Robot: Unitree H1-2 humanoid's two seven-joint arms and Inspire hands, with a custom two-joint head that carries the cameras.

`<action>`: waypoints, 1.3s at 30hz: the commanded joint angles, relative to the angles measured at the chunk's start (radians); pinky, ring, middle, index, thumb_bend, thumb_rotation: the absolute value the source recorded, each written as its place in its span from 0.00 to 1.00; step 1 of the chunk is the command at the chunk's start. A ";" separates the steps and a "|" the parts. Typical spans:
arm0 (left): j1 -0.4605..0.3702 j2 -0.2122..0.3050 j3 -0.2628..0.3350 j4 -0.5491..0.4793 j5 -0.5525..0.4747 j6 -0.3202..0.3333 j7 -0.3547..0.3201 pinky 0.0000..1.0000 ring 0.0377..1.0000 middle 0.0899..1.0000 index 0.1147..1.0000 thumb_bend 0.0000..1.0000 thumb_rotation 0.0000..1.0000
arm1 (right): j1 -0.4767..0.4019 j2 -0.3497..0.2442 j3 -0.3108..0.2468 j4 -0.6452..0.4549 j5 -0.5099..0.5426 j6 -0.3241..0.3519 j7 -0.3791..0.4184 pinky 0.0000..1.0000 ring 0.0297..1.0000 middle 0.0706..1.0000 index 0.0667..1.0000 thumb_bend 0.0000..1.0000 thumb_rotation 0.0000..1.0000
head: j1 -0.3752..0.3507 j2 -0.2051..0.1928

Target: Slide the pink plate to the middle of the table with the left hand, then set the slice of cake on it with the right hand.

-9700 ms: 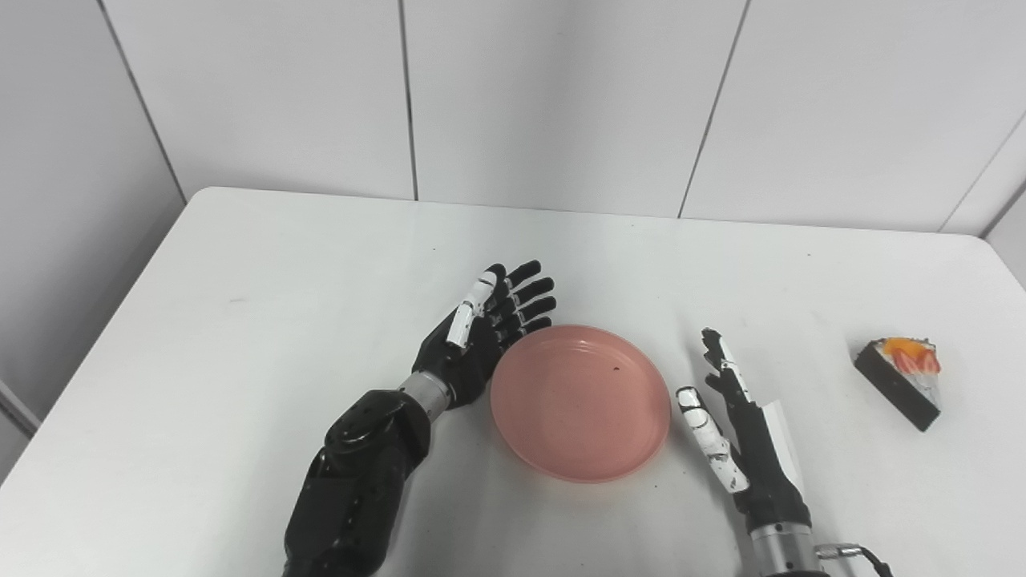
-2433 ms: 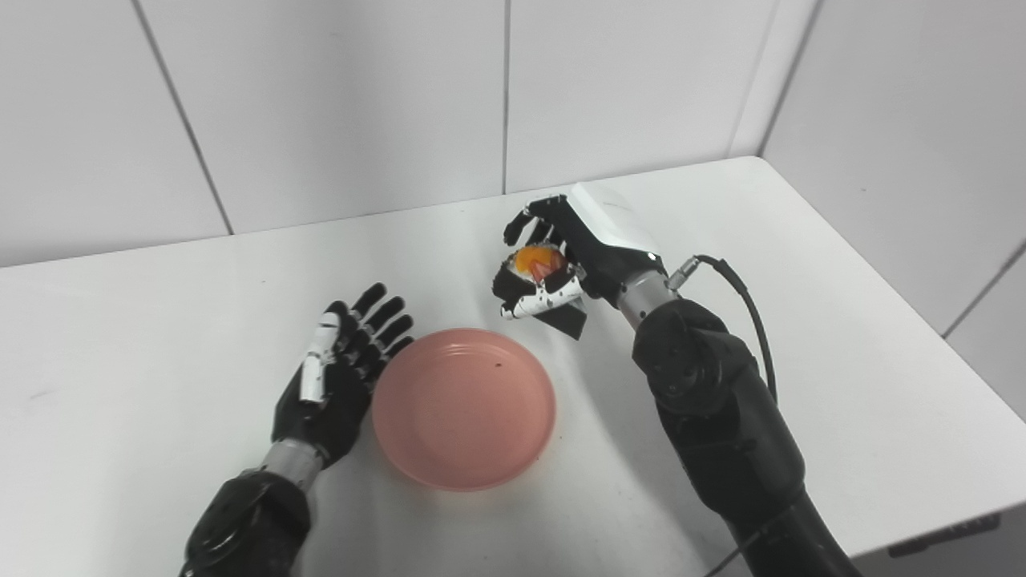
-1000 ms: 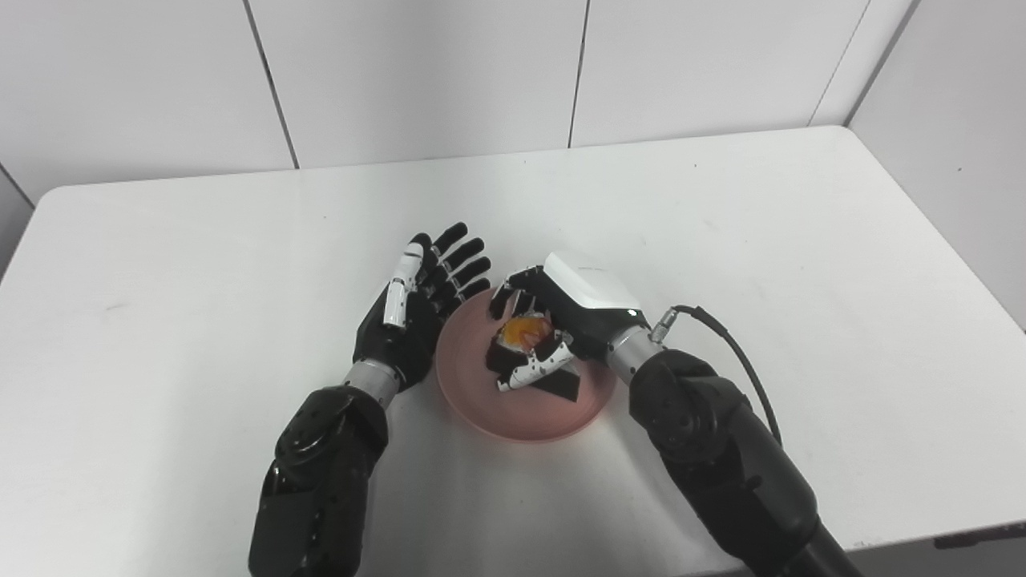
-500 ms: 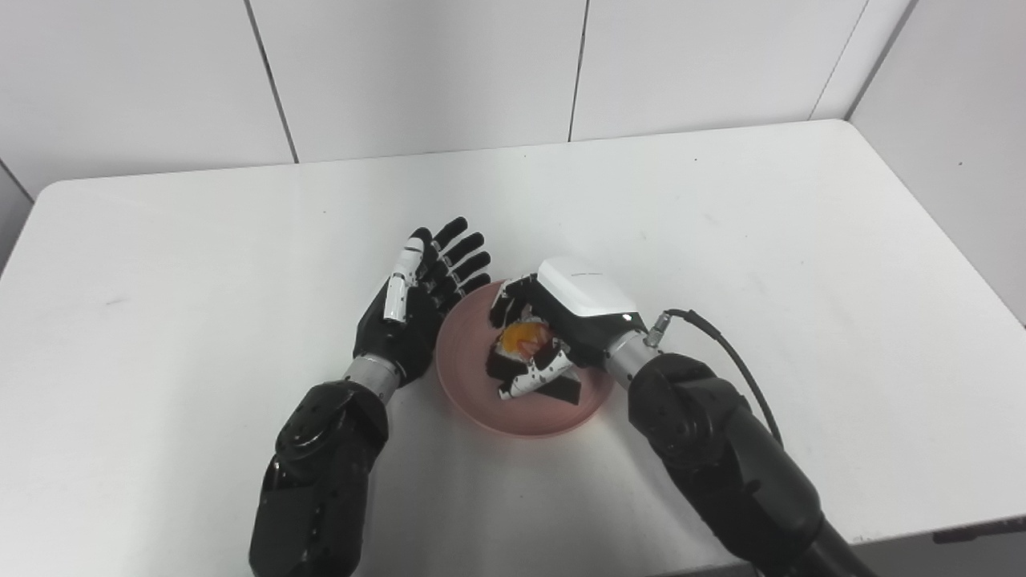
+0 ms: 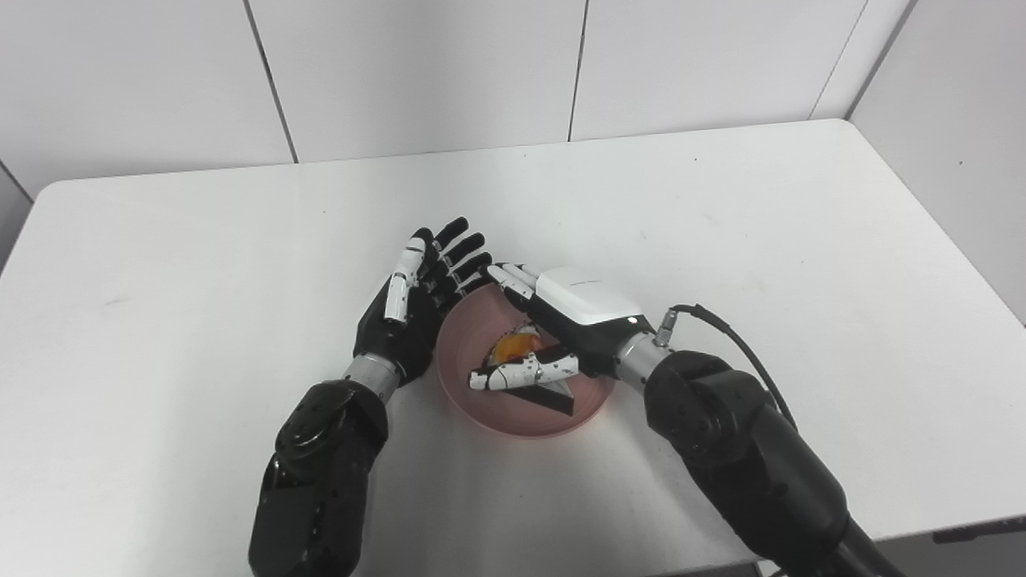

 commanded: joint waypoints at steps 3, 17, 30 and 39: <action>0.015 0.007 0.000 0.026 0.024 0.048 0.019 0.84 0.86 0.87 0.85 0.35 1.00 | -0.031 -0.003 -0.017 -0.116 -0.053 0.020 0.055 0.85 0.99 1.00 1.00 1.00 0.99 | -0.004 0.000; 0.036 0.008 0.026 0.001 0.065 -0.007 0.048 0.85 0.85 0.85 0.83 0.39 1.00 | 0.055 0.148 -0.226 -0.175 0.128 -0.065 -0.177 0.81 0.95 0.99 1.00 0.84 1.00 | -0.009 -0.014; 0.158 0.045 0.017 -0.123 0.196 -0.203 0.059 1.00 1.00 1.00 1.00 0.41 1.00 | 0.172 0.276 -0.363 -0.038 0.414 -0.183 -0.494 0.96 1.00 1.00 1.00 0.52 1.00 | -0.049 -0.037; 0.237 0.076 -0.015 -0.144 0.282 -0.354 0.062 0.99 1.00 1.00 1.00 0.42 1.00 | 0.247 0.283 -0.369 0.059 0.455 -0.334 -0.640 0.97 0.99 1.00 1.00 0.28 1.00 | -0.060 -0.048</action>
